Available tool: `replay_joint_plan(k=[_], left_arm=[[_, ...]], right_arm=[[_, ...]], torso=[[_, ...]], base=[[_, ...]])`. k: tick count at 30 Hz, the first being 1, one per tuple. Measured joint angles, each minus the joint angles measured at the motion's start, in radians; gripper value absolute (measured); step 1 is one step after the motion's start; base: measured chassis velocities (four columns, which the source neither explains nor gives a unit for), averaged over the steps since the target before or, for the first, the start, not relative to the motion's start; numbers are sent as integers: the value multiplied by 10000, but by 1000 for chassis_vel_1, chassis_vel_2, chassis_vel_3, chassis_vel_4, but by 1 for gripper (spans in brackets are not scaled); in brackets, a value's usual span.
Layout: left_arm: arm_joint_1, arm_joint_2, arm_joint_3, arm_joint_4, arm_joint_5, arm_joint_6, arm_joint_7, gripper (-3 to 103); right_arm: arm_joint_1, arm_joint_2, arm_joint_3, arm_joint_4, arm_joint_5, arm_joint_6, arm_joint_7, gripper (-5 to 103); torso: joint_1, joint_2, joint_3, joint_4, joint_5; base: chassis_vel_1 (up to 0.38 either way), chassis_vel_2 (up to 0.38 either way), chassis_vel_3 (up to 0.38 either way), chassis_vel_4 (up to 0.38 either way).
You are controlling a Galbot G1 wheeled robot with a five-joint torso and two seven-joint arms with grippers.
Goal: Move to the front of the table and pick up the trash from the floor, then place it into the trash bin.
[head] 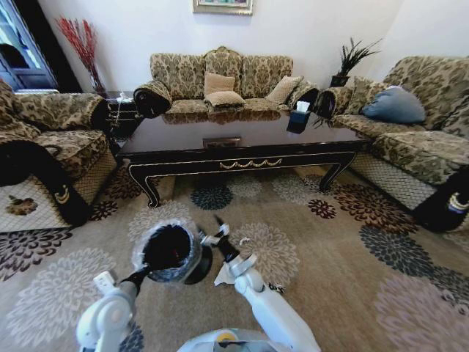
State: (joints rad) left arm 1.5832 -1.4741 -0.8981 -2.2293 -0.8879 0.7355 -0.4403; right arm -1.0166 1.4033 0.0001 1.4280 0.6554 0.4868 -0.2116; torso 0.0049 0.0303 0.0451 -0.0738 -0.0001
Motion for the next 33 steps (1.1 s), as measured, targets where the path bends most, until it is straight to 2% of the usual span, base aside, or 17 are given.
replay_joint_plan(k=[2, 3, 5, 7, 8, 9, 10, 13, 14, 17, 19, 22, 24, 25, 27, 29, 33], left_arm=[[-42, 81, -528, 5, -280, 0, -50, 2], [-42, 81, -528, 5, -280, 0, -50, 2], [-86, 119, -1086, 59, -716, -2, -110, 2], [-89, 146, -1417, 143, -975, -6, -148, 2], [-89, 146, -1417, 143, -975, -6, -148, 2], [-81, 149, -1467, 160, -999, -6, -157, 2], [-44, 153, -1546, 185, -1041, -6, -167, 2], [18, 101, -1593, 177, -1076, -3, -168, 2], [18, 101, -1593, 177, -1076, -3, -168, 2], [40, 67, -1594, 114, -1091, -4, -178, 2], [48, 63, -1594, 98, -1103, -3, -183, 2], [59, 80, -1583, 89, -1125, -3, -193, 2], [59, 96, -1563, 88, -1132, -4, -205, 2], [59, 96, -1563, 88, -1132, -4, -205, 2], [55, 101, -1496, 84, -1194, -3, -252, 2], [43, 81, -1392, 66, -1217, -1, -285, 2], [19, 43, -1248, 42, -1203, 0, -310, 2]], right_arm=[[-6, -44, 295, 0, -322, -555, 1203, 100], [-6, -44, 295, 0, -322, -555, 1203, 100], [-98, -86, 464, 333, -603, -1573, 3073, 100], [-158, -34, 479, 990, -624, -2700, 5350, 100], [-158, -34, 479, 990, -624, -2700, 5350, 100], [-159, 7, 477, 1200, -629, -3020, 6046, 100], [-148, 120, 472, 1610, -682, -3645, 7468, 100], [-30, 389, 616, 2349, -762, -5325, 10352, 100], [-30, 389, 616, 2349, -762, -5325, 10352, 100], [11, 665, 964, 2950, -203, -6752, 12515, 100], [-35, 762, 1166, 3065, 259, -6927, 12845, 100], [-326, 1024, 1974, 3090, 2173, -7068, 13740, 100], [-464, 1106, 2452, 2899, 2957, -7068, 14491, 100], [-464, 1106, 2452, 2899, 2957, -7068, 14491, 100], [-561, 1216, 2995, 2604, 3643, -7059, 15481, 100], [-562, 1395, 3436, 2401, 4064, -7002, 16067, 100], [-538, 1616, 3833, 2225, 4590, -6868, 16328, 100]], torso=[[0, 0, 0, 0, 0], [0, 0, 0, 0, 0], [0, 0, 1, -1, 0], [0, 0, 0, -2, 0], [0, 0, 0, -2, 0], [0, 0, 0, -2, -1], [0, 0, 0, 2, -1], [-1, -2, 0, 1, -1], [-1, -2, 0, 1, -1], [0, -1, -1, -2, 0], [0, -1, -1, 0, -1], [0, -1, 0, 0, 1], [0, -2, 0, -1, 1], [0, -2, 0, -1, 1], [0, -2, 0, -2, 2], [0, -1, 0, -2, 0], [-1, -1, 0, -1, 1]], base=[[0, 0, 0, 0], [0, 0, 0, 0], [0, 0, 0, 0], [0, 0, 0, 0], [0, 0, 0, 0], [0, 0, 0, 0], [0, 0, 0, 0], [0, 0, 0, 0], [0, 0, 0, 0], [0, 0, 0, 0], [0, 0, 0, 0], [0, 0, 0, 0], [0, 0, 0, 0], [0, 0, 0, 0], [0, 0, 0, 0], [0, 0, 0, 0], [0, 0, 0, 0]])
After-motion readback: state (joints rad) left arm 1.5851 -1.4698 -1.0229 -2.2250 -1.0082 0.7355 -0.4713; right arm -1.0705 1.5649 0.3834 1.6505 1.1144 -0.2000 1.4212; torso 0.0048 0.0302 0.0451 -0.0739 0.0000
